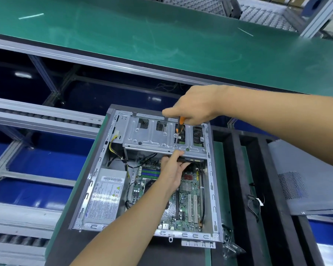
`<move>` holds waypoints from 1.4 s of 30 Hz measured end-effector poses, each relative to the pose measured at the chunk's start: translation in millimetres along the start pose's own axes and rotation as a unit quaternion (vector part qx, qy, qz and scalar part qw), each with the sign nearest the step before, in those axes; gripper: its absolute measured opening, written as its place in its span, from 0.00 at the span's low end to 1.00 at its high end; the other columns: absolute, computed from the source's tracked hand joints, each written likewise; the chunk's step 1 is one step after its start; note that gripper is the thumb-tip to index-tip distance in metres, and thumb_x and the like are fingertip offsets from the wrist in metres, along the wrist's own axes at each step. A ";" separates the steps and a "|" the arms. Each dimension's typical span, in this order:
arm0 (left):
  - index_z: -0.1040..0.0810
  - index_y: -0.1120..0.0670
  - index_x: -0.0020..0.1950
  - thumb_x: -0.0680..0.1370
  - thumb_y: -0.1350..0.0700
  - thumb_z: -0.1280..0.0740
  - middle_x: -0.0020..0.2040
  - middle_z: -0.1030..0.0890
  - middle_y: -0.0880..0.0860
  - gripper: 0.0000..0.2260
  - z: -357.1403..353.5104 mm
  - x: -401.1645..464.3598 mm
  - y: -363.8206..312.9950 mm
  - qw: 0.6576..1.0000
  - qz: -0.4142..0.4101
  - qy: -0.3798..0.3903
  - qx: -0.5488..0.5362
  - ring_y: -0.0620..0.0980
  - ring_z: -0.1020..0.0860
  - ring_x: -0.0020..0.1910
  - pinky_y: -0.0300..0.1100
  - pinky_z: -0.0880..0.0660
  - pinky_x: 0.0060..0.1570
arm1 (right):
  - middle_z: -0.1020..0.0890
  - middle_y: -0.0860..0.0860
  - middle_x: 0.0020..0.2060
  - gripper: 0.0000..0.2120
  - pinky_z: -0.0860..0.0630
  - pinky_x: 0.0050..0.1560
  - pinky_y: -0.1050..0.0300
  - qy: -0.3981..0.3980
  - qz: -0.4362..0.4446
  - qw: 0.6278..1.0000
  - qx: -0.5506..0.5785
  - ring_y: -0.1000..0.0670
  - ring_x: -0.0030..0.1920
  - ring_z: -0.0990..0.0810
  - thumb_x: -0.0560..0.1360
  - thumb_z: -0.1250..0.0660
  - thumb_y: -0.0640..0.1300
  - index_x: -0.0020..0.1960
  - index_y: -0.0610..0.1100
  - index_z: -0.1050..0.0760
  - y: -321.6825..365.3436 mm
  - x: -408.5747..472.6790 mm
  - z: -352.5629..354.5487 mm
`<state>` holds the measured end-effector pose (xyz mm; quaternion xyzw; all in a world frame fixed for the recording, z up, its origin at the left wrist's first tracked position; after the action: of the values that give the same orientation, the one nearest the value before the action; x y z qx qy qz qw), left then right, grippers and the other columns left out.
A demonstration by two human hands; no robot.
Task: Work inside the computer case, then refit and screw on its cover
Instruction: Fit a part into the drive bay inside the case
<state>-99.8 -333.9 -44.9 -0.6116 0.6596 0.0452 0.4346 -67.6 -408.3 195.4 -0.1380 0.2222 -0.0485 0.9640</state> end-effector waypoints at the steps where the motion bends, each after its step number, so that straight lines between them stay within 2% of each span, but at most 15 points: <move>1: 0.35 0.57 0.54 0.76 0.66 0.29 0.49 0.25 0.62 0.16 -0.2 0.4 0.2 1.000 0.001 0.001 -0.001 0.59 0.23 0.52 0.52 0.18 0.55 | 0.28 0.49 0.29 0.09 0.37 0.29 0.52 -0.005 0.006 1.000 -0.016 0.46 0.28 0.32 0.78 0.42 0.47 0.48 0.50 0.44 1.4 1.3 0.8; 4: 0.35 0.56 0.54 0.76 0.66 0.28 0.49 0.25 0.62 0.17 -0.2 0.9 0.3 1.000 -0.001 0.006 -0.003 0.58 0.21 0.51 0.52 0.18 0.56 | 0.31 0.51 0.27 0.13 0.41 0.29 0.55 -0.004 -0.045 0.998 -0.044 0.46 0.28 0.32 0.80 0.43 0.52 0.41 0.46 0.33 -7.0 5.7 0.8; 7: 0.35 0.56 0.55 0.75 0.66 0.28 0.50 0.26 0.62 0.17 -0.2 1.0 0.3 1.000 -0.001 0.007 -0.003 0.58 0.21 0.51 0.53 0.18 0.56 | 0.29 0.52 0.28 0.14 0.41 0.30 0.55 -0.002 -0.065 0.997 -0.032 0.45 0.30 0.29 0.81 0.45 0.53 0.41 0.47 0.32 -9.2 5.9 -4.0; 10: 0.35 0.56 0.55 0.75 0.66 0.28 0.52 0.25 0.63 0.18 -0.5 1.6 -1.0 1.000 -0.006 0.009 -0.011 0.58 0.20 0.51 0.52 0.17 0.54 | 0.25 0.50 0.29 0.11 0.38 0.29 0.53 0.004 -0.034 0.999 0.028 0.47 0.28 0.30 0.77 0.39 0.51 0.51 0.50 0.41 -3.7 3.9 -5.4; 12: 0.35 0.56 0.55 0.75 0.66 0.28 0.50 0.24 0.62 0.17 0.4 2.0 -1.4 1.000 -0.007 0.008 -0.013 0.55 0.19 0.48 0.48 0.17 0.49 | 0.25 0.50 0.32 0.12 0.35 0.29 0.50 -0.004 0.008 1.000 0.014 0.43 0.30 0.30 0.75 0.40 0.46 0.50 0.52 0.44 2.8 2.2 -1.7; 15: 0.35 0.56 0.55 0.75 0.66 0.28 0.49 0.23 0.62 0.18 0.2 2.3 -1.5 1.000 -0.008 0.012 -0.014 0.56 0.19 0.47 0.50 0.17 0.52 | 0.26 0.49 0.30 0.06 0.35 0.30 0.52 -0.022 0.023 0.999 -0.016 0.44 0.30 0.31 0.77 0.42 0.48 0.49 0.49 0.39 8.4 4.6 0.3; 19: 0.35 0.57 0.56 0.75 0.66 0.28 0.53 0.24 0.64 0.18 0.5 2.0 -2.0 1.000 -0.009 0.012 -0.013 0.58 0.20 0.51 0.50 0.17 0.52 | 0.29 0.50 0.27 0.16 0.42 0.29 0.55 -0.031 -0.071 0.996 -0.045 0.49 0.27 0.34 0.81 0.46 0.52 0.37 0.47 0.35 -6.4 11.5 0.5; 23: 0.34 0.64 0.67 0.75 0.65 0.28 0.60 0.24 0.67 0.24 -0.7 0.5 -2.6 1.000 -0.011 0.016 -0.009 0.61 0.21 0.58 0.49 0.18 0.53 | 0.28 0.53 0.29 0.08 0.40 0.29 0.54 -0.026 -0.080 0.996 0.011 0.50 0.28 0.31 0.81 0.43 0.53 0.47 0.49 0.36 -7.2 11.5 -3.6; 26: 0.33 0.60 0.62 0.75 0.65 0.27 0.60 0.24 0.67 0.21 -0.1 0.8 -1.5 1.000 -0.011 0.013 -0.006 0.60 0.21 0.57 0.52 0.18 0.57 | 0.25 0.50 0.30 0.12 0.35 0.29 0.51 0.006 -0.048 0.996 0.079 0.47 0.29 0.30 0.76 0.38 0.49 0.49 0.54 0.43 -1.4 10.1 -2.9; 29: 0.34 0.59 0.61 0.75 0.65 0.27 0.57 0.24 0.65 0.20 -1.1 1.5 1.0 1.000 -0.004 0.018 -0.010 0.60 0.21 0.55 0.55 0.20 0.60 | 0.26 0.49 0.31 0.13 0.37 0.29 0.51 0.005 -0.030 0.998 0.056 0.47 0.29 0.33 0.75 0.41 0.44 0.45 0.54 0.46 0.7 6.8 2.3; 32: 0.34 0.58 0.62 0.76 0.64 0.28 0.57 0.24 0.65 0.20 -0.7 2.3 1.6 1.000 -0.001 0.019 -0.009 0.60 0.21 0.56 0.56 0.20 0.61 | 0.30 0.51 0.29 0.06 0.42 0.30 0.54 -0.011 -0.029 0.999 0.017 0.49 0.28 0.35 0.77 0.41 0.47 0.44 0.50 0.38 -1.9 7.4 4.1; 35: 0.34 0.58 0.61 0.76 0.65 0.28 0.59 0.24 0.65 0.19 -1.0 1.0 0.7 1.000 0.000 0.019 -0.007 0.60 0.21 0.57 0.56 0.21 0.61 | 0.29 0.52 0.28 0.15 0.42 0.30 0.55 -0.006 -0.072 0.997 -0.022 0.46 0.30 0.30 0.80 0.45 0.52 0.37 0.47 0.34 -9.1 8.5 0.4; 38: 0.34 0.59 0.61 0.76 0.65 0.28 0.58 0.24 0.65 0.19 -1.6 0.8 0.2 1.000 0.000 0.021 -0.007 0.61 0.20 0.57 0.57 0.21 0.61 | 0.28 0.53 0.29 0.11 0.39 0.30 0.55 -0.017 -0.088 0.996 -0.004 0.47 0.30 0.28 0.81 0.44 0.52 0.43 0.48 0.32 -9.4 7.1 -3.1; 39: 0.34 0.59 0.62 0.76 0.65 0.28 0.58 0.24 0.65 0.19 -1.8 0.7 -0.1 1.000 0.000 0.021 -0.007 0.61 0.20 0.57 0.57 0.21 0.61 | 0.26 0.53 0.30 0.08 0.37 0.31 0.54 -0.011 -0.086 0.996 0.024 0.47 0.30 0.28 0.79 0.41 0.53 0.47 0.48 0.34 -7.6 6.6 -4.8; 42: 0.34 0.60 0.62 0.76 0.65 0.28 0.58 0.23 0.65 0.19 -1.6 -0.9 -0.4 1.000 -0.003 0.019 -0.007 0.60 0.20 0.56 0.57 0.20 0.61 | 0.24 0.49 0.30 0.15 0.33 0.30 0.51 0.006 -0.042 0.999 0.032 0.45 0.29 0.28 0.76 0.38 0.50 0.49 0.52 0.46 0.2 5.0 -3.6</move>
<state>-100.5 -334.3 -43.2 -0.6169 0.6657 0.0371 0.4182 -64.7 -409.8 190.1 -0.1161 0.2202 -0.0967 0.9637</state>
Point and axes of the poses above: each hand's wrist, its own x-axis towards the middle knuckle, its own z-axis out of the back of the hand, y = z × x, the point moved 9 cm from there along x, towards the middle knuckle
